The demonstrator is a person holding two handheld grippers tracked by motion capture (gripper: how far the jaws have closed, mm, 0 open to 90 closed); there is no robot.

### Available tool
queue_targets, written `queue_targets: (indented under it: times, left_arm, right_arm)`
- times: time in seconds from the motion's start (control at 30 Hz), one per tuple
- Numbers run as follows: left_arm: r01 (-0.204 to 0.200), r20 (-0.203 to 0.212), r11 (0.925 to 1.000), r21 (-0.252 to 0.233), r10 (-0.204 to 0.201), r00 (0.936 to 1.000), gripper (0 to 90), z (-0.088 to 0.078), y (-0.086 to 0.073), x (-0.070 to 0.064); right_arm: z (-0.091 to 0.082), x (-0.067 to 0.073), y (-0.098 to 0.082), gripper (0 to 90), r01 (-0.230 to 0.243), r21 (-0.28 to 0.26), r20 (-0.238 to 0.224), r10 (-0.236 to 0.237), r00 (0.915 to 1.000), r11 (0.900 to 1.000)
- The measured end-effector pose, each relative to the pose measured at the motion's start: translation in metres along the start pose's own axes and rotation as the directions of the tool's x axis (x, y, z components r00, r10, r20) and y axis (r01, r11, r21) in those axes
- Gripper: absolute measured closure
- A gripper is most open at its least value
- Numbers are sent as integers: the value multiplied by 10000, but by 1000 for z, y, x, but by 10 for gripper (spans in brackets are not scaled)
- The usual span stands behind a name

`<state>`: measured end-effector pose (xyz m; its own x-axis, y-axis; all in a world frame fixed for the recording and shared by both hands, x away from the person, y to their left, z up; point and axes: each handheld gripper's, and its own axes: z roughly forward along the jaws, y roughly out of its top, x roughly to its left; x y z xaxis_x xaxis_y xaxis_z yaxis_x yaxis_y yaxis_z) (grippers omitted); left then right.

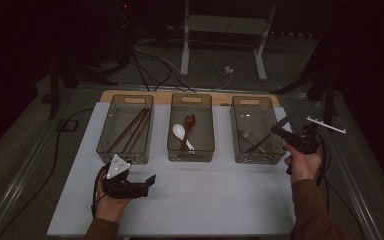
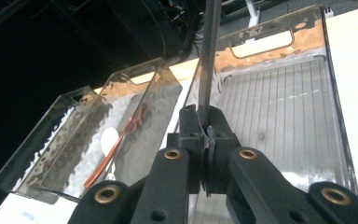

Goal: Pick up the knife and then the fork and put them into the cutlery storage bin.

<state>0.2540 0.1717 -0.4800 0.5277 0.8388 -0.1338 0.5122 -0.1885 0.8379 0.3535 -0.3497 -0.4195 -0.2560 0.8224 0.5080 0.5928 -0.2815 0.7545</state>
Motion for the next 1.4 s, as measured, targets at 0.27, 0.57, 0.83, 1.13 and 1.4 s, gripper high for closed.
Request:
queue_targets:
  times: [0.27,0.57,0.83,1.13,1.4]
  left_arm:
    - [25,-134,10000,27,-25,9999,21,-1,0,3]
    - [99,-260,10000,-6,-99,9996,21,-2,0,5]
    - [143,-306,9999,-15,-143,9994,22,-4,-1,7]
    - [162,-296,9999,-22,-162,9994,21,-4,-1,8]
    - [167,-295,9999,-26,-168,9994,21,-4,-1,8]
  right_arm:
    - [9,-1,-2,890,13,227,166,-17,9999,9997]
    - [17,-4,-3,889,-71,427,201,62,9998,9991]
    - [26,-6,-4,890,-111,713,248,94,9996,9974]
    - [32,-7,-5,889,-181,890,223,162,9996,9959]
    - [40,-8,-7,889,-211,1067,247,186,9995,9941]
